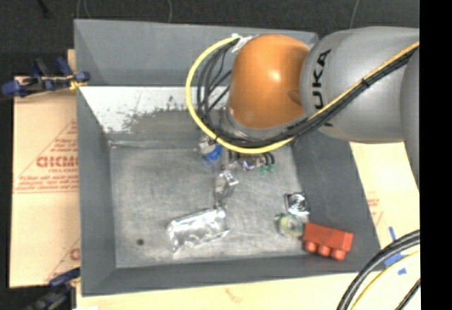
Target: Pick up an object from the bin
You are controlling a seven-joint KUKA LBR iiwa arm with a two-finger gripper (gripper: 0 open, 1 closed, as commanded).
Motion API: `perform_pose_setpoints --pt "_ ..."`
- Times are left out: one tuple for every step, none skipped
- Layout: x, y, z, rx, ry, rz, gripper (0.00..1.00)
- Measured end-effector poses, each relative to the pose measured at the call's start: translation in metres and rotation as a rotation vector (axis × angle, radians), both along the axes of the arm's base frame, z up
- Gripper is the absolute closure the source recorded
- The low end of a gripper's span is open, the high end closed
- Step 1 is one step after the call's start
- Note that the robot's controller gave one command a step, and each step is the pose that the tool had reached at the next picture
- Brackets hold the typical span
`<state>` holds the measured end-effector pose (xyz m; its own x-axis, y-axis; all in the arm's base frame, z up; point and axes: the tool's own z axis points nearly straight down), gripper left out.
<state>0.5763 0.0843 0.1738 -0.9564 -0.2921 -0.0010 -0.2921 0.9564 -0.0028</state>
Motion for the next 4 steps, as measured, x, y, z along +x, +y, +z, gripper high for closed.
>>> perform_pose_setpoints --pt "-0.057 0.024 -0.075 0.002 0.005 0.267 0.0" --pt "-0.068 0.017 -0.102 0.006 -0.004 0.228 0.0" --pt "-0.065 0.018 -0.099 0.008 -0.013 0.227 1.0" --pt "-0.085 0.015 0.096 0.002 -0.006 0.382 1.0"
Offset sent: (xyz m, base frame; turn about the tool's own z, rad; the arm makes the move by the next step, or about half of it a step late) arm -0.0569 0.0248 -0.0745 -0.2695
